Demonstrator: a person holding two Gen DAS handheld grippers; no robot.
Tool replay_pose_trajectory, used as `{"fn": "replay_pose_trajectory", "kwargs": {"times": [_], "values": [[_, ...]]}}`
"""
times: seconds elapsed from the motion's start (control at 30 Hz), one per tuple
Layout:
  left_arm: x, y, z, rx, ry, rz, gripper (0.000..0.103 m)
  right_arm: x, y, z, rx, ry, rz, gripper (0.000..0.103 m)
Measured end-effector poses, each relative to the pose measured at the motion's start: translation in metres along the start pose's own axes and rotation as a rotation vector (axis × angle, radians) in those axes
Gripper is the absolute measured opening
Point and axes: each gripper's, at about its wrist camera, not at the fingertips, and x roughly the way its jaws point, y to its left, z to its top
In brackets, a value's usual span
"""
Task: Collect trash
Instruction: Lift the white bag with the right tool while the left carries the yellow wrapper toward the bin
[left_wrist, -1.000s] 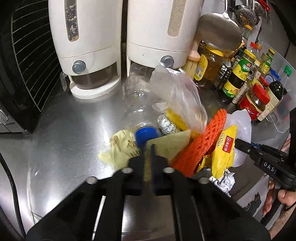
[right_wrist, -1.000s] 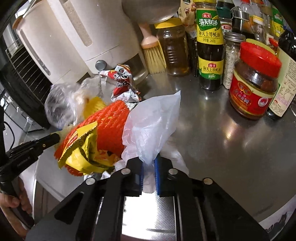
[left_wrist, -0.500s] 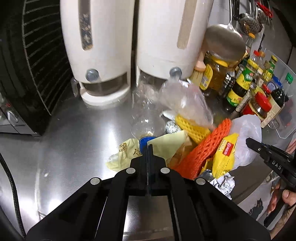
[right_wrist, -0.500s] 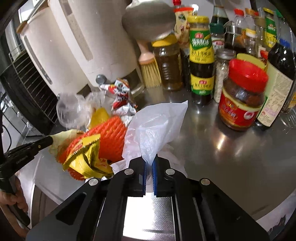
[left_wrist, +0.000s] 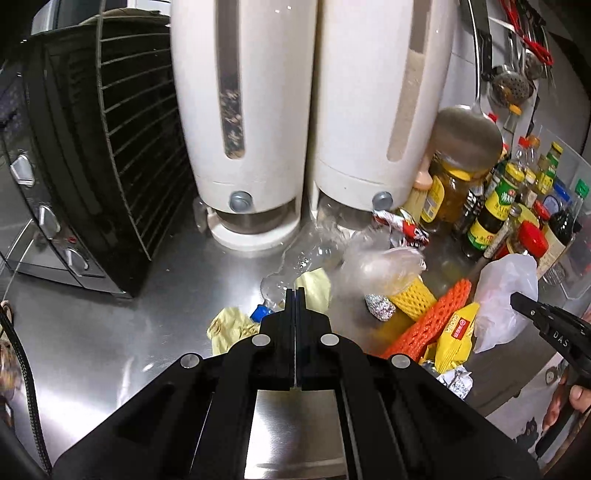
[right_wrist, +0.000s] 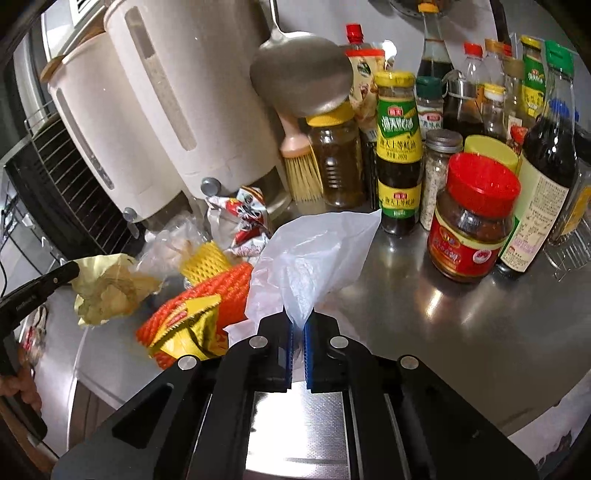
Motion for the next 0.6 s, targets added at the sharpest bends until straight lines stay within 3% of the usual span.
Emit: {"fn": "replay_pose_trajectory", "kwargs": {"times": [0.3,0.6], "values": [[-0.046,0.002,0.003,0.001,-0.06,0.012,0.0,-0.041,0.018,0.004,-0.035,-0.064,0.018,0.006],[-0.105,-0.006,-0.018,0.01,-0.122,-0.012,0.0,-0.089,0.029,-0.011,-0.071,-0.116,0.044,0.006]]}}
